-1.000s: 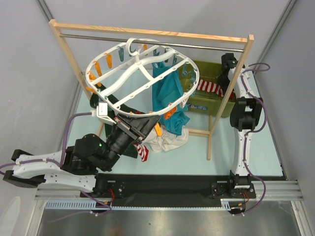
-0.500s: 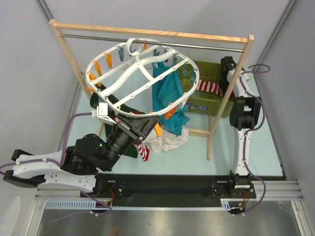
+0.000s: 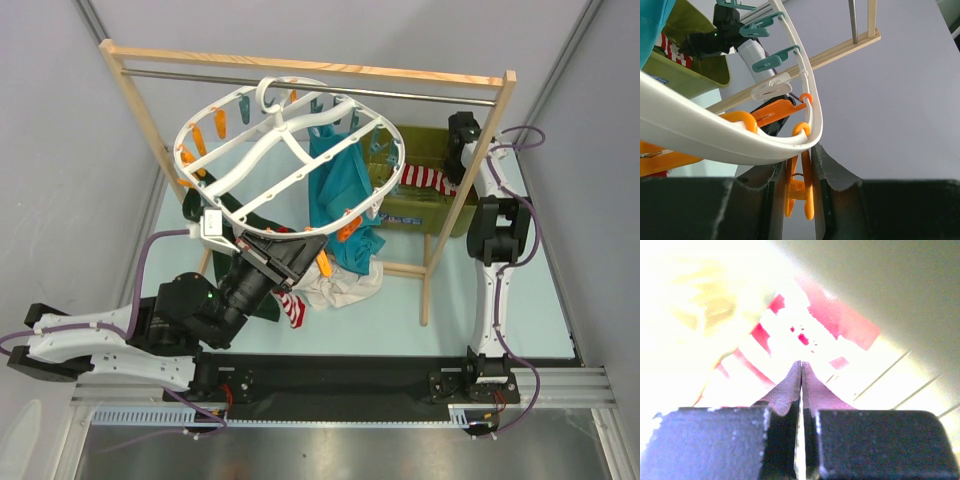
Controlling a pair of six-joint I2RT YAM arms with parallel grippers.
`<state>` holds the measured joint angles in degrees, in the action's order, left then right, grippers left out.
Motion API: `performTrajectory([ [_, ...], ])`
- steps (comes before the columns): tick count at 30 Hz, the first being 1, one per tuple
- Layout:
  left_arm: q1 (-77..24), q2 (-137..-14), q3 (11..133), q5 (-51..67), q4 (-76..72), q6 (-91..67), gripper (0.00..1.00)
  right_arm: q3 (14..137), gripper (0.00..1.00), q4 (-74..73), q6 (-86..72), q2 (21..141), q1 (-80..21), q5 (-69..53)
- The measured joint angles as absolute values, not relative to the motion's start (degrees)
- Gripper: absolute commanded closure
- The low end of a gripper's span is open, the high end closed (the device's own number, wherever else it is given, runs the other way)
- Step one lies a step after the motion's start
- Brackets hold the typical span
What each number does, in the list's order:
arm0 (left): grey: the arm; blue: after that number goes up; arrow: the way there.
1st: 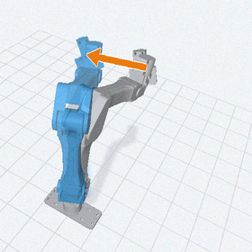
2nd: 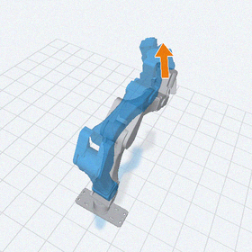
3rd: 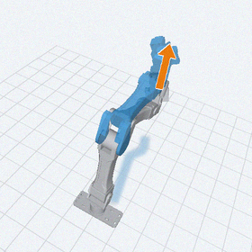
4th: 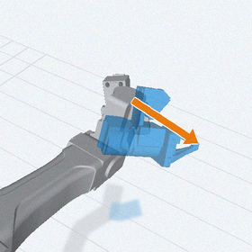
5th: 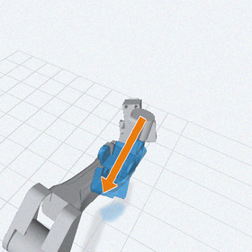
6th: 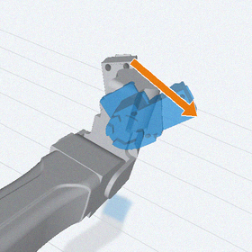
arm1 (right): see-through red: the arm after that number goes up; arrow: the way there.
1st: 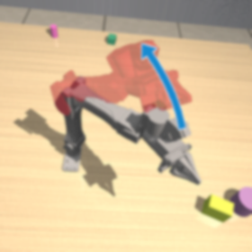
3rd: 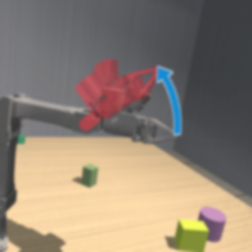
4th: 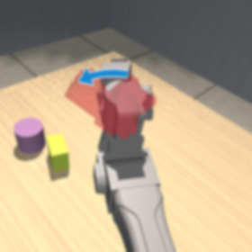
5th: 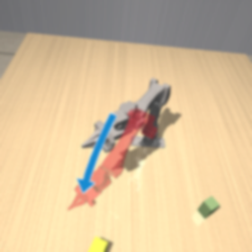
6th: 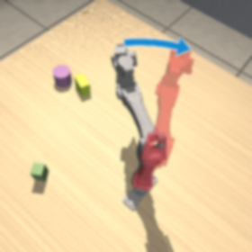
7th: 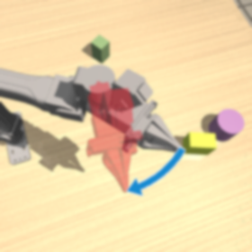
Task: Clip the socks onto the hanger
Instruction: Pick up the sock from the bin.
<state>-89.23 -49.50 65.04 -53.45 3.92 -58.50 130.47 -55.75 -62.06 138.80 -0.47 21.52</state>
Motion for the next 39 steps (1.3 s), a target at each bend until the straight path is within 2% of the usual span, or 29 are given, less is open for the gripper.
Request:
performTrajectory([
  [9, -89.2, -49.6, 65.0, -53.4, 3.9, -58.5, 1.0, 130.5, 1.0, -50.9, -54.8, 133.5, -0.5, 20.4],
  [10, -89.2, -49.7, 65.0, -53.4, 3.9, -58.5, 1.0, 130.5, 0.82, -50.1, -54.2, 133.0, -0.5, 20.0],
  [11, -89.2, -49.8, 65.0, -53.4, 3.9, -58.5, 1.0, 130.5, 0.72, -49.3, -53.9, 132.8, -0.5, 19.5],
  [12, -89.2, -49.9, 65.0, -53.4, 3.9, -58.5, 1.0, 130.8, 0.66, -49.0, -53.4, 132.7, -0.5, 18.9],
  [15, -89.2, -50.0, 65.0, -53.4, 3.9, -58.5, 1.0, 131.2, 0.54, -48.3, -52.8, 132.9, -0.5, 17.1],
  [16, -89.2, -50.1, 65.0, -53.4, 3.8, -58.5, 1.0, 131.3, 0.53, -48.1, -52.6, 133.3, -0.6, 16.3],
  [19, -89.2, -50.3, 65.0, -53.4, 3.6, -58.5, 1.0, 131.3, 0.45, -47.6, -53.2, 134.6, -1.0, 15.6],
  [28, -89.2, -50.5, 65.0, -53.5, 3.5, -58.6, 1.0, 133.0, 0.39, -47.7, -52.7, 141.4, -3.9, 15.4],
  [33, -89.2, -50.5, 65.0, -53.7, 3.5, -58.7, 1.0, 133.0, 0.41, -48.2, -53.3, 142.6, -4.8, 16.8],
  [36, -89.2, -50.5, 65.0, -53.8, 3.5, -58.7, 1.0, 133.0, 0.46, -49.0, -53.6, 142.7, -4.6, 18.1],
  [38, -89.2, -50.5, 65.0, -53.8, 3.5, -58.7, 1.0, 132.9, 0.52, -49.2, -53.7, 142.9, -4.5, 18.5],
  [39, -89.2, -50.5, 65.0, -53.8, 3.5, -58.7, 1.0, 132.6, 0.58, -49.2, -53.8, 142.9, -4.4, 18.7],
])
